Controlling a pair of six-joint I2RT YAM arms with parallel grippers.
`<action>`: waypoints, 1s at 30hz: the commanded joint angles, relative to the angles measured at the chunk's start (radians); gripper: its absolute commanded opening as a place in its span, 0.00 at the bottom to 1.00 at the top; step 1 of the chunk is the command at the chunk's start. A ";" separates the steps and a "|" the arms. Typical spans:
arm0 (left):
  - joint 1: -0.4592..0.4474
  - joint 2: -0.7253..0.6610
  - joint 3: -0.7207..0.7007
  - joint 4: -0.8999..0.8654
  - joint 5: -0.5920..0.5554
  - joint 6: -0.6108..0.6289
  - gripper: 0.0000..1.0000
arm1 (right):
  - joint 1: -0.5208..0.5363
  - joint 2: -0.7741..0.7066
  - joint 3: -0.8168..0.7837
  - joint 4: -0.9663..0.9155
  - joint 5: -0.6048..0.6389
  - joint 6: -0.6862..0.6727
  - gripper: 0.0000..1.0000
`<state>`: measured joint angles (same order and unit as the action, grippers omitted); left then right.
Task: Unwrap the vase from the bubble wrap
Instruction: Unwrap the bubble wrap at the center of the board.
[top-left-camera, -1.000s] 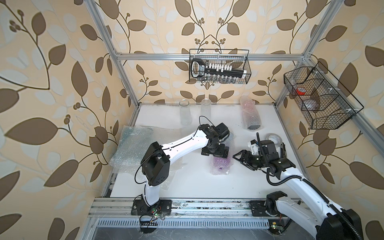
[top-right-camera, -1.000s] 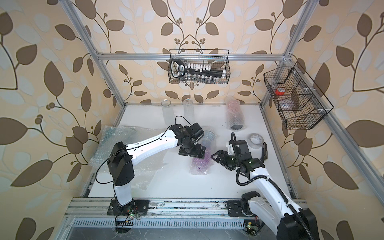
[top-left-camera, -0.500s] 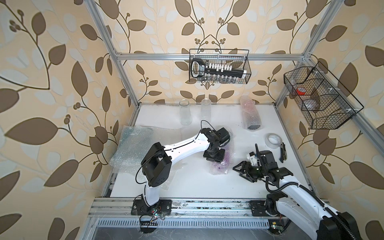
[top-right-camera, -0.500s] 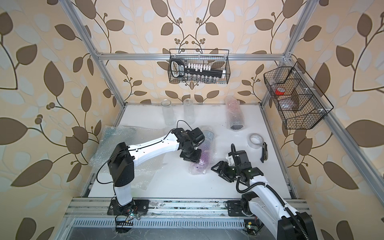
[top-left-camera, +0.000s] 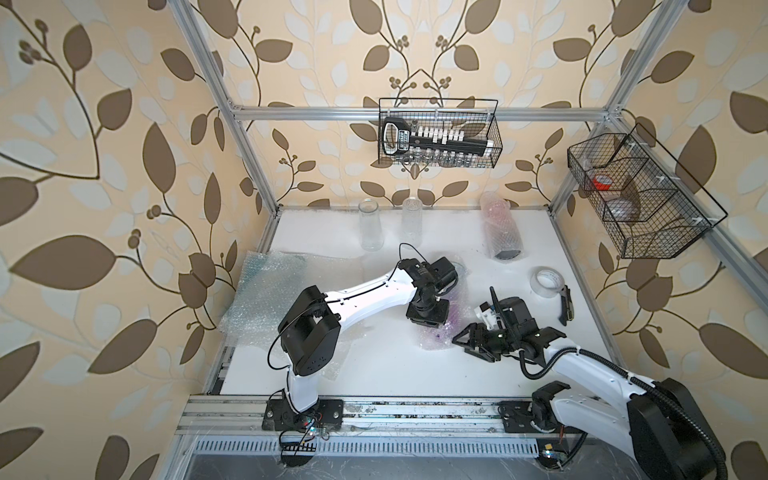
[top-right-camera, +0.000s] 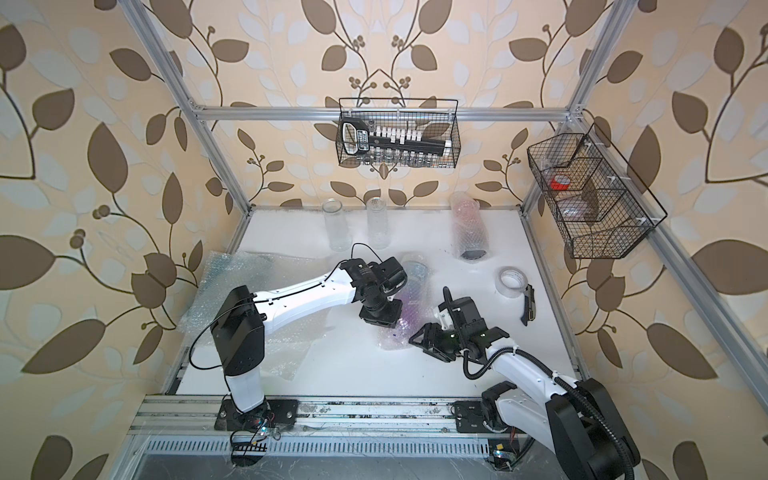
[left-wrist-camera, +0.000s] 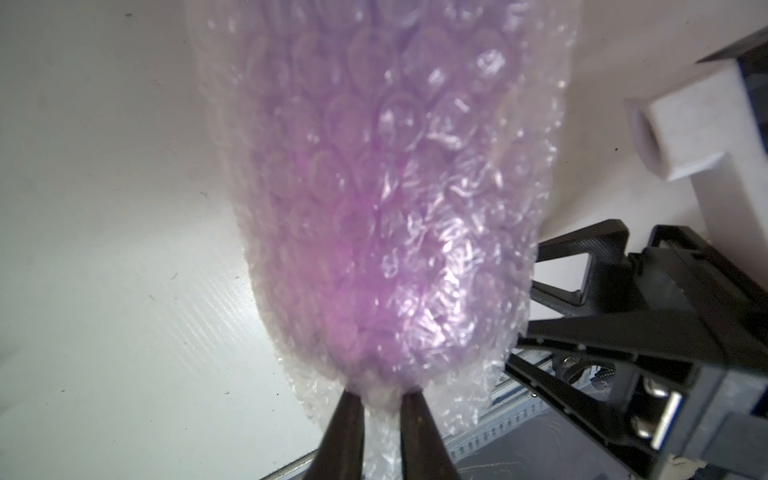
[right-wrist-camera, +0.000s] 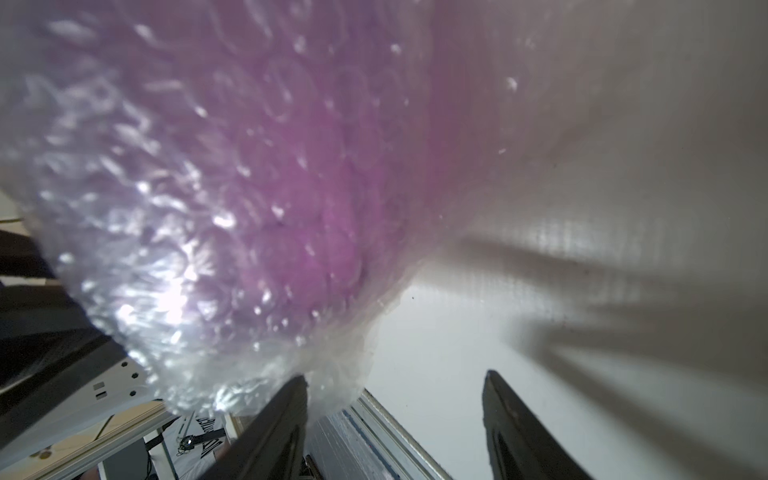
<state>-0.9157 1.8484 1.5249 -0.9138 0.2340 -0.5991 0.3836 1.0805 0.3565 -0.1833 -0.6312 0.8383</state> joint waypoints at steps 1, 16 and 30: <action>0.003 -0.028 -0.021 -0.008 0.002 -0.020 0.16 | 0.011 0.004 0.025 0.043 0.024 0.011 0.57; 0.003 -0.023 -0.021 0.008 0.004 -0.037 0.11 | 0.031 0.089 0.040 0.088 0.065 0.011 0.17; 0.004 -0.045 -0.028 -0.051 -0.168 0.016 0.00 | 0.035 -0.138 -0.055 -0.109 0.185 0.053 0.00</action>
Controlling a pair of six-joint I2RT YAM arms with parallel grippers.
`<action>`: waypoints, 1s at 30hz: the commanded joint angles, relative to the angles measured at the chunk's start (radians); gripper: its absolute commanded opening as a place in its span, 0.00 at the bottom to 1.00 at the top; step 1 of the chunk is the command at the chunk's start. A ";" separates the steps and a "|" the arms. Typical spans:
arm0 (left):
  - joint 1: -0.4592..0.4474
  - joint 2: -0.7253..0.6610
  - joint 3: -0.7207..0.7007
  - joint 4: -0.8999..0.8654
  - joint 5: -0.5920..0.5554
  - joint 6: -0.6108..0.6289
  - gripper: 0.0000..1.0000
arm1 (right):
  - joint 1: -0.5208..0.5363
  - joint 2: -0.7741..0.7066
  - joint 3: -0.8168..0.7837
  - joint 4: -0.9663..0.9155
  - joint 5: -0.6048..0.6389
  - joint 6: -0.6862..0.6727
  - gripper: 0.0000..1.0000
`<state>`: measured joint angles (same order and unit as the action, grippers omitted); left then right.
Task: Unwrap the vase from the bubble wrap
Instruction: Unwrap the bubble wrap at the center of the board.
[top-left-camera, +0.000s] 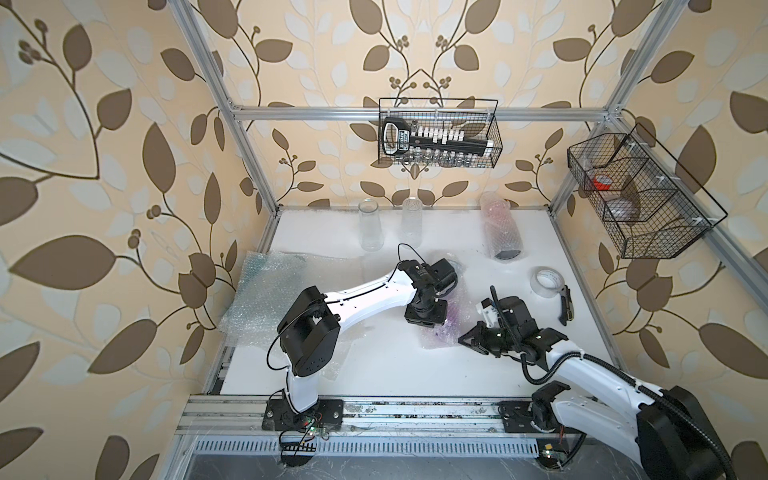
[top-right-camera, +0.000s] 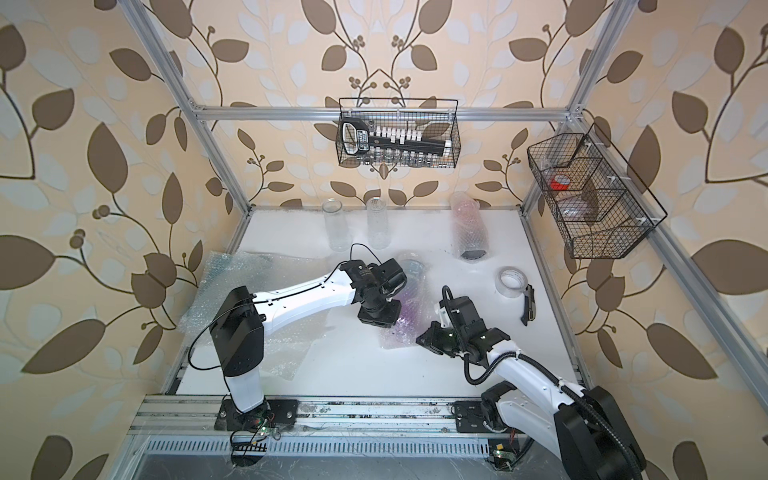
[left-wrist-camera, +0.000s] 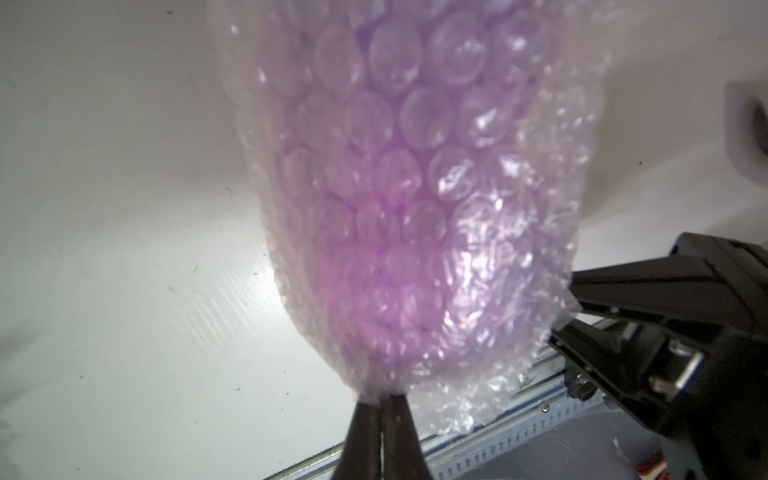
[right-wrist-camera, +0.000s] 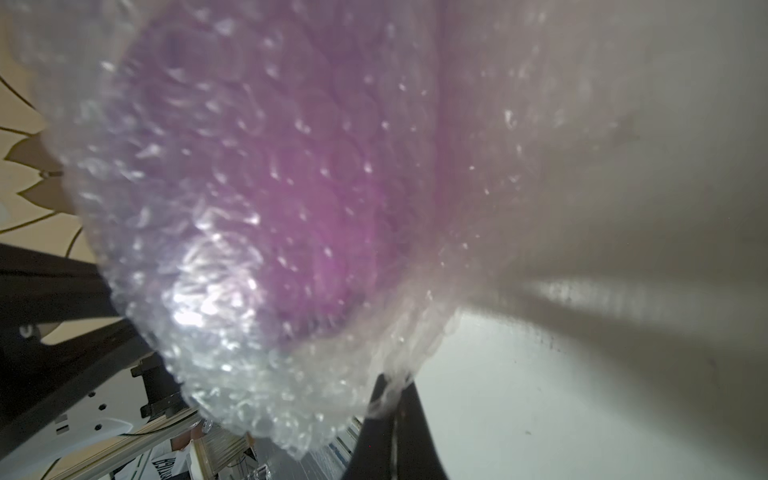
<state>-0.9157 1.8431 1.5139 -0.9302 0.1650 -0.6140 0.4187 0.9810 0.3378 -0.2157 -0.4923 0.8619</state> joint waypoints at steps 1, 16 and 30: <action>0.005 -0.043 -0.019 -0.038 -0.113 0.034 0.00 | 0.000 -0.054 -0.047 -0.079 0.052 0.034 0.00; 0.004 -0.122 -0.115 -0.022 -0.057 0.066 0.00 | -0.009 -0.056 0.170 -0.328 0.162 -0.046 0.57; -0.006 -0.212 -0.255 0.041 0.025 0.026 0.00 | -0.176 0.356 0.498 -0.245 0.099 -0.246 0.56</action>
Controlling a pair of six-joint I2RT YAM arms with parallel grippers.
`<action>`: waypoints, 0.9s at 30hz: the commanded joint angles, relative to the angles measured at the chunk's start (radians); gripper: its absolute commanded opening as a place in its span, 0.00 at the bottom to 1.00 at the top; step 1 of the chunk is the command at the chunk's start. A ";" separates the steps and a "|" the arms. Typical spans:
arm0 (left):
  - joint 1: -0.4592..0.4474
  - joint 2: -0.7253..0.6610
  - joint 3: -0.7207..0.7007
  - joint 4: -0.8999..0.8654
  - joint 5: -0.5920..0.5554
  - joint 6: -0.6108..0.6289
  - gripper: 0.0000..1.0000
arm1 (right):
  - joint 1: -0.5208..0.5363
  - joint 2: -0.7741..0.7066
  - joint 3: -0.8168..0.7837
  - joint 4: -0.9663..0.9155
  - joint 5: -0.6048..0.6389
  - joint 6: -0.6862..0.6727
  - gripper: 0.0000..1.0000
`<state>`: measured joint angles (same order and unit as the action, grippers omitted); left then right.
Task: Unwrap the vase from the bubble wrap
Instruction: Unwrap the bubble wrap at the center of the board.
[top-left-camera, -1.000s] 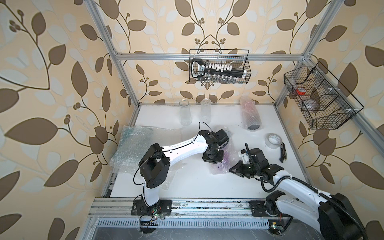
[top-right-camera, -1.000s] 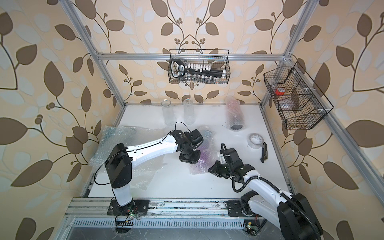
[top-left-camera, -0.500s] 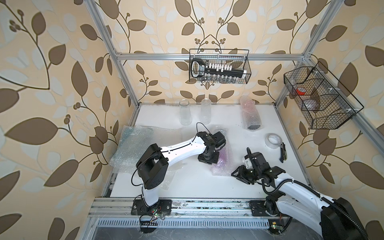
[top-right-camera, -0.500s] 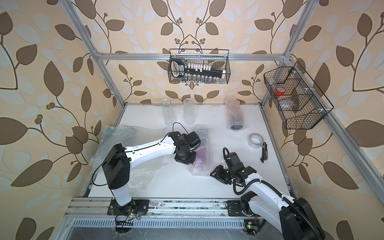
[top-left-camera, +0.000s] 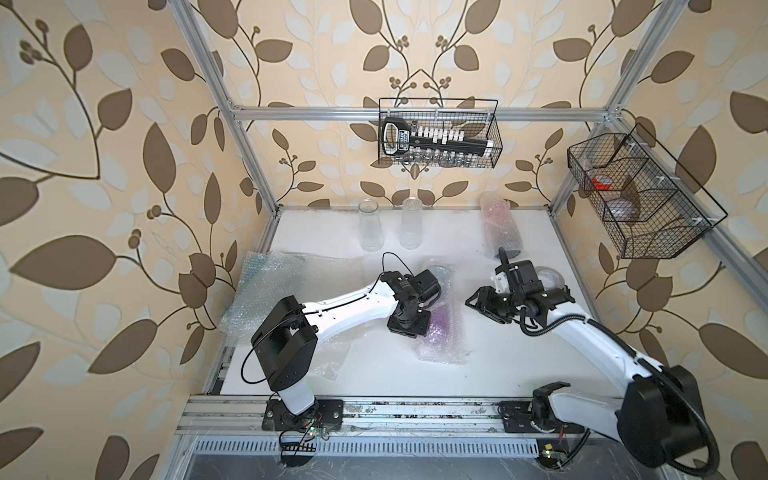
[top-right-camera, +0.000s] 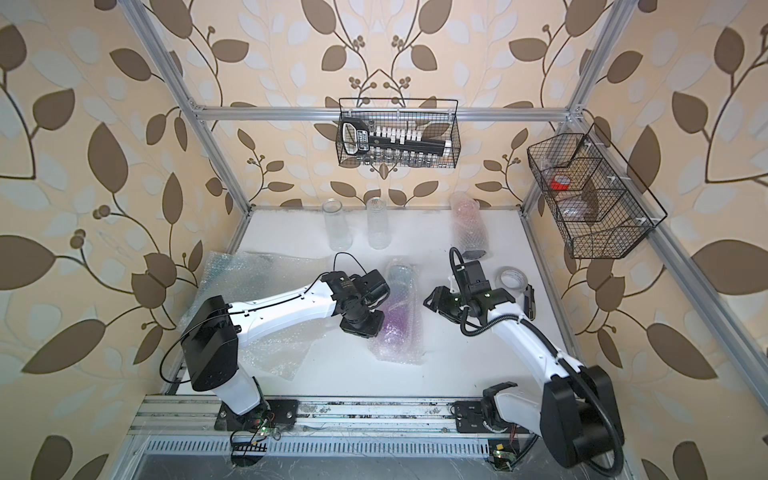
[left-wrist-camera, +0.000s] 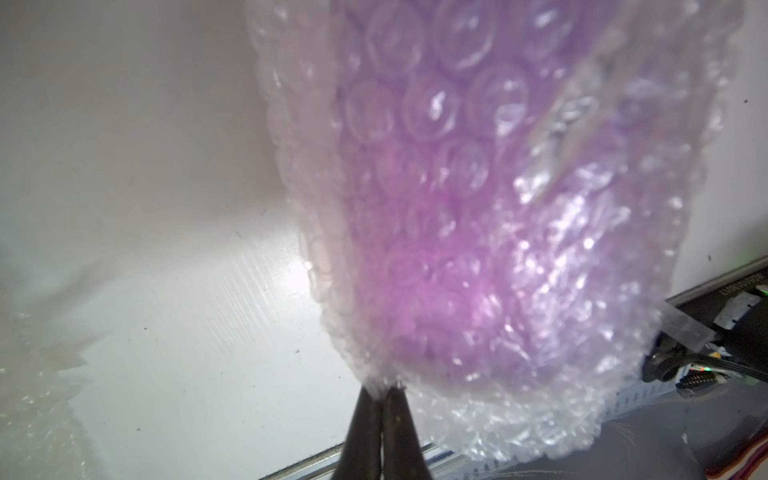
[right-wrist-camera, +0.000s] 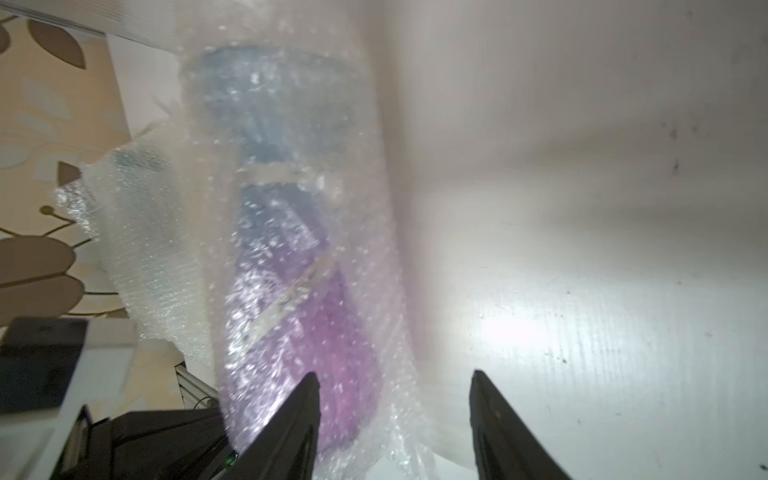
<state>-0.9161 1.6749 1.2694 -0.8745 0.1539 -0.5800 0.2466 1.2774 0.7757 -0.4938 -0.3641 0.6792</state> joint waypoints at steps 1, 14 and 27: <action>-0.006 -0.043 -0.009 -0.014 0.036 -0.008 0.00 | -0.003 0.092 0.085 0.039 -0.046 -0.078 0.55; -0.006 -0.024 0.011 -0.016 0.026 -0.024 0.00 | -0.004 0.262 0.178 0.112 -0.090 -0.165 0.52; -0.006 -0.001 0.028 -0.018 0.028 -0.035 0.00 | -0.003 0.373 0.213 0.152 -0.111 -0.198 0.41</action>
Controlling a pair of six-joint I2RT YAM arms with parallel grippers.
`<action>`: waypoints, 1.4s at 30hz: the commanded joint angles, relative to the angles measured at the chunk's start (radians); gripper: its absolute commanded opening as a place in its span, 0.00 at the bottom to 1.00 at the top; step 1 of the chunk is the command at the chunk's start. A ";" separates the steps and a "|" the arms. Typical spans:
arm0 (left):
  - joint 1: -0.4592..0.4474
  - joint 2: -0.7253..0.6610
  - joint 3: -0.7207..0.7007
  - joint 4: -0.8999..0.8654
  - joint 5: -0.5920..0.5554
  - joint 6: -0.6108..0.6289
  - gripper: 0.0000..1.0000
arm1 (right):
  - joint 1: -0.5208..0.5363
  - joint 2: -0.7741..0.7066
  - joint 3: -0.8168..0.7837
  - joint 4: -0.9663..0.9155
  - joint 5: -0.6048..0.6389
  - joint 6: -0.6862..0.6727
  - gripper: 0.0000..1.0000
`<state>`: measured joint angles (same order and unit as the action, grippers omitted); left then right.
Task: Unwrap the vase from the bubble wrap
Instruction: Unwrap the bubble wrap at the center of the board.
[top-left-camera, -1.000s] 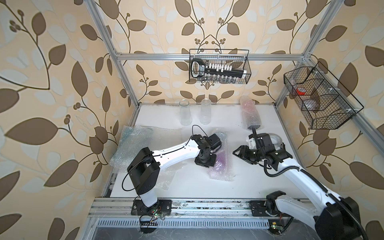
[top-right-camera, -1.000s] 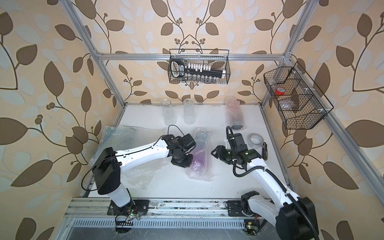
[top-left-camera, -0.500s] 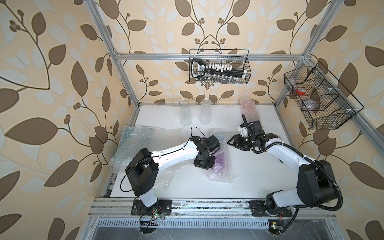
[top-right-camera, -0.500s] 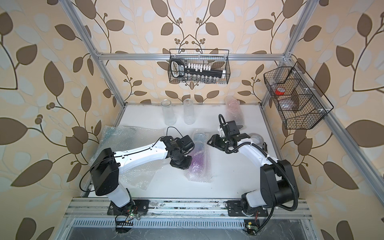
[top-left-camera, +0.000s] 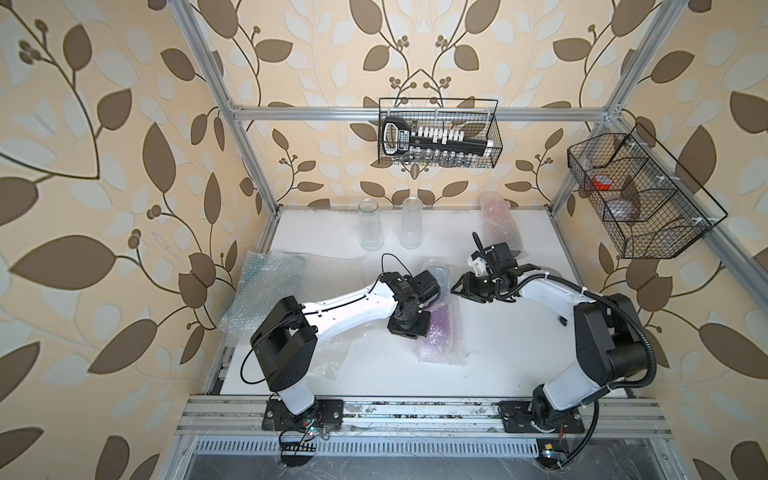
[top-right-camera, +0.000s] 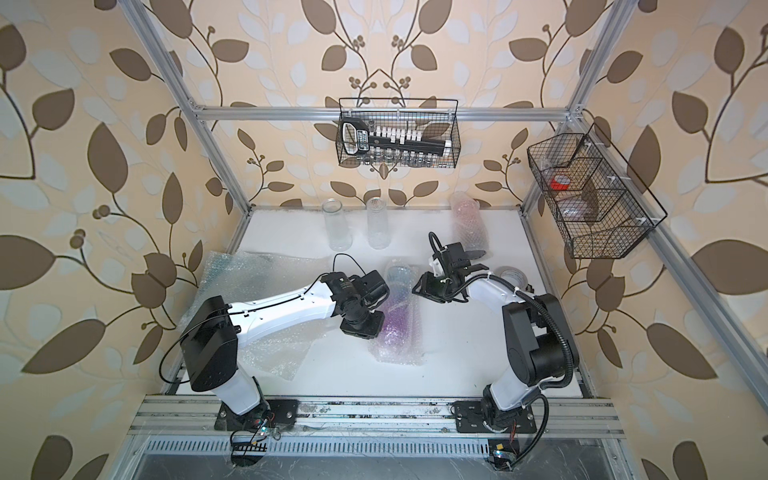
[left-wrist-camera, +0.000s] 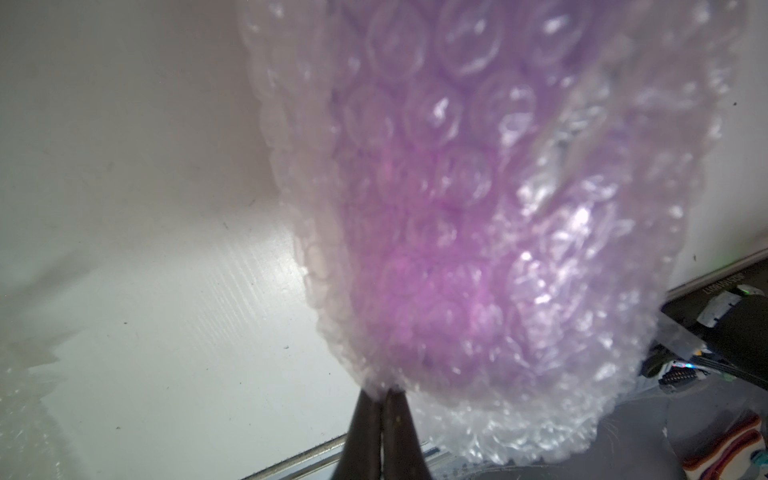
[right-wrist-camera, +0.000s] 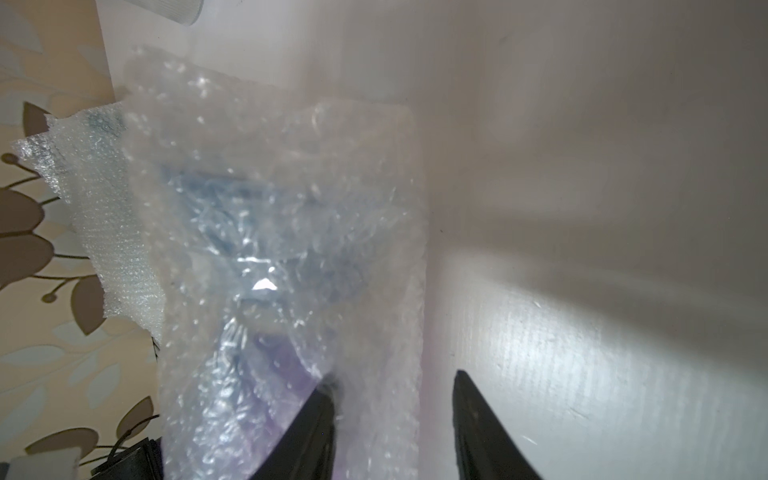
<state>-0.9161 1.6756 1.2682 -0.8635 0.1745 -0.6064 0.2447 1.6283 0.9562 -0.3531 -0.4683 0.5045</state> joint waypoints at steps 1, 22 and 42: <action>-0.006 -0.002 0.030 -0.029 0.006 -0.009 0.00 | -0.002 0.029 0.037 0.008 0.000 -0.028 0.40; 0.118 0.087 0.376 -0.202 0.045 0.096 0.67 | 0.046 -0.042 0.035 -0.034 0.031 -0.082 0.00; 0.174 0.479 0.700 -0.165 -0.065 0.108 0.35 | 0.081 -0.055 0.030 -0.023 0.025 -0.062 0.00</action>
<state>-0.7425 2.1746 1.9682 -1.0134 0.1406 -0.5068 0.3180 1.5963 0.9901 -0.3614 -0.4366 0.4446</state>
